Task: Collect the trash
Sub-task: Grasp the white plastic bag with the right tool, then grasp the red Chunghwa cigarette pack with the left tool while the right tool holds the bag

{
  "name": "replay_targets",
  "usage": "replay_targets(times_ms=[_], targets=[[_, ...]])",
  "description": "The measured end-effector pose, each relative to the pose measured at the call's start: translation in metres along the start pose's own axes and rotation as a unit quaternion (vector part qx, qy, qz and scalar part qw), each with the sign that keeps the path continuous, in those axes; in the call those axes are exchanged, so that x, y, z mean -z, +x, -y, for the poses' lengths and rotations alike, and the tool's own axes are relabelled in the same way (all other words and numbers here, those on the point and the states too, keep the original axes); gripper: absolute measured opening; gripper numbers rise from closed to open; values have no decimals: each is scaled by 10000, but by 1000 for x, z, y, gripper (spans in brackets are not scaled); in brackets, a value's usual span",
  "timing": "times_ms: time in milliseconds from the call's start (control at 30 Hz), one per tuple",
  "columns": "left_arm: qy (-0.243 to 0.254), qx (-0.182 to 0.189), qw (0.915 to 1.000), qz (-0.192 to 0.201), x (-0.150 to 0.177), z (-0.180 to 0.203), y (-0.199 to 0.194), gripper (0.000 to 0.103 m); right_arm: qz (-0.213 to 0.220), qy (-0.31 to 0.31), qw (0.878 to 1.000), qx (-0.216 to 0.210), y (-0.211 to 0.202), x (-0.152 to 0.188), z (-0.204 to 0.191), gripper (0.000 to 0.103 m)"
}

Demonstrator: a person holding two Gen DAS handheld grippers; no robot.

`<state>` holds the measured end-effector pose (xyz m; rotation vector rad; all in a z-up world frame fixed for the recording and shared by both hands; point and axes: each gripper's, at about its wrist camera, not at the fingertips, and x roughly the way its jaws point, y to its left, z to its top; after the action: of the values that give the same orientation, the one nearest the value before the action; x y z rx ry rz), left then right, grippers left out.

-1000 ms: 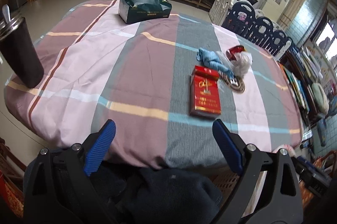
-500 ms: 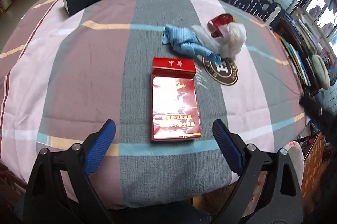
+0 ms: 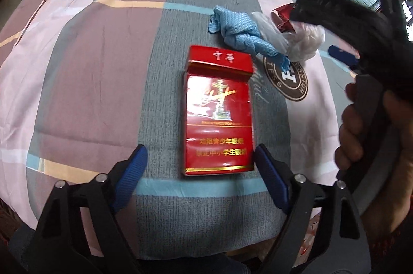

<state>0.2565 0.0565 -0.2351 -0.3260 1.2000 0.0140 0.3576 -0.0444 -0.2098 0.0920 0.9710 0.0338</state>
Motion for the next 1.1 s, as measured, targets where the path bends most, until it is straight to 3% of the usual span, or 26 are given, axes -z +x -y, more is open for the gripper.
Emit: replay_targets(times_ms=[33, 67, 133, 267, 300, 400, 500, 567, 600, 633, 700, 900, 1100], targets=[[29, 16, 10000, 36, -1, 3, 0, 72, -90, -96, 9999, 5, 2, 3, 1, 50], [81, 33, 9999, 82, -1, 6, -1, 69, -213, -127, 9997, -46, 4, 8, 4, 39], [192, 64, 9997, 165, -2, 13, -2, 58, -275, -60, 9993, -260, 0, 18, 14, 30], [170, 87, 9995, 243, -2, 18, -1, 56, -329, -48, 9987, -393, -25, 42, 33, 26], [104, 161, 9995, 257, -3, 14, -2, 42, -342, -13, 9983, -465, -34, 50, 40, 26], [40, 476, 9973, 551, -3, 4, -19, 11, -331, 33, 9976, -612, -58, 71, 54, 26], [75, 377, 9964, 754, 3, -6, -36, 8, -263, -4, 9975, -660, -82, 91, 66, 26], [18, 351, 9973, 646, 4, -10, -37, 9, -227, -55, 9978, -622, -93, 99, 69, 26], [-42, 329, 9977, 595, 5, -10, -37, 23, -206, -61, 9979, -604, -98, 102, 70, 26], [-133, 282, 9981, 540, 5, -10, -36, 52, -186, -42, 9980, -605, -103, 106, 71, 26], [-285, 226, 9975, 603, 7, -13, -39, 72, -162, 21, 9976, -675, -110, 110, 72, 26], [145, -146, 9977, 639, 1, 18, -33, 79, -175, 30, 9974, -701, -120, 122, 76, 26], [376, -507, 9973, 375, -2, 30, -5, 80, -147, -2, 9977, -656, -119, 126, 79, 26]])
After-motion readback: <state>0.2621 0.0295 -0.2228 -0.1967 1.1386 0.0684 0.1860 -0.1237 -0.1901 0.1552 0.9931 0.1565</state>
